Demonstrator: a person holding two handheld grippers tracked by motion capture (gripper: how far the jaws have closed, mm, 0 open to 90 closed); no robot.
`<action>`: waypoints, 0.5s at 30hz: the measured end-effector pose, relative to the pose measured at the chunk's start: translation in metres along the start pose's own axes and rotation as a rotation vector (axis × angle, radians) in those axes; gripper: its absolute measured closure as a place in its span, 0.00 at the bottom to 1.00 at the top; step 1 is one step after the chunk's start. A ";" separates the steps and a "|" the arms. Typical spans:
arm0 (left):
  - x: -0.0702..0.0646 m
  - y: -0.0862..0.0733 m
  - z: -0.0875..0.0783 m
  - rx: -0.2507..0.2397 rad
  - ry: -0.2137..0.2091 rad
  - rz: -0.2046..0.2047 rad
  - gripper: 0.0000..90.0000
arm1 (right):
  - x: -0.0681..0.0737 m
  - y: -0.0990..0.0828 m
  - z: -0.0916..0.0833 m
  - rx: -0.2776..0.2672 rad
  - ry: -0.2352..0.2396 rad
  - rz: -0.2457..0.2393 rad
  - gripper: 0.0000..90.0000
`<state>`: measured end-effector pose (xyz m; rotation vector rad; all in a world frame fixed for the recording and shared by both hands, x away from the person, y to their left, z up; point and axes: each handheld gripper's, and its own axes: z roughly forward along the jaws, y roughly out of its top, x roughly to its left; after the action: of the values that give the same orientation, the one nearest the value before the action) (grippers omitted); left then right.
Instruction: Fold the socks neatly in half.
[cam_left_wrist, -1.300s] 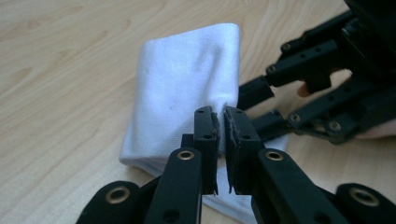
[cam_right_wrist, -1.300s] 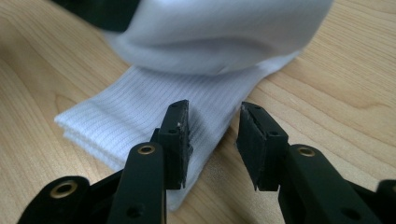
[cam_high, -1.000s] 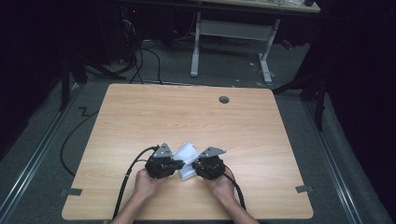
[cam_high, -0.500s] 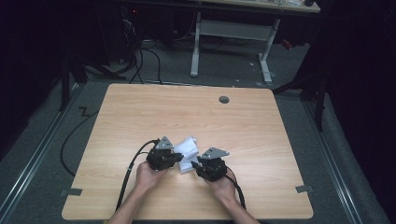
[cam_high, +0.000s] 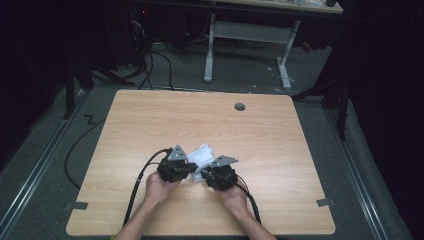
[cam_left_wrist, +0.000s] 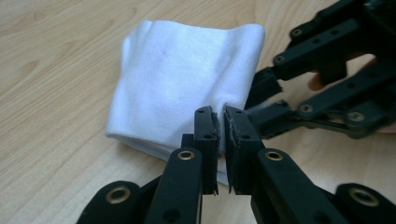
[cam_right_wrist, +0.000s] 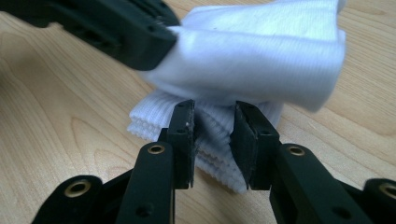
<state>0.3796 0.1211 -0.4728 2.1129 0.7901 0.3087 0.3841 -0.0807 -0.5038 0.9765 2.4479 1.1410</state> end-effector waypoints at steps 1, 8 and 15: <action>-0.003 -0.001 -0.001 0.001 0.000 0.001 0.94 | 0.000 0.000 0.000 0.000 -0.003 -0.003 0.76; -0.003 -0.010 0.000 0.008 -0.003 -0.029 0.93 | 0.001 0.000 -0.002 -0.008 -0.014 -0.013 0.69; -0.003 -0.013 -0.001 0.001 -0.003 -0.026 0.93 | 0.000 -0.002 -0.011 -0.022 -0.013 -0.002 0.63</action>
<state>0.3710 0.1255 -0.4821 2.1024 0.8149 0.2909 0.3779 -0.0885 -0.4980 0.9723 2.4206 1.1550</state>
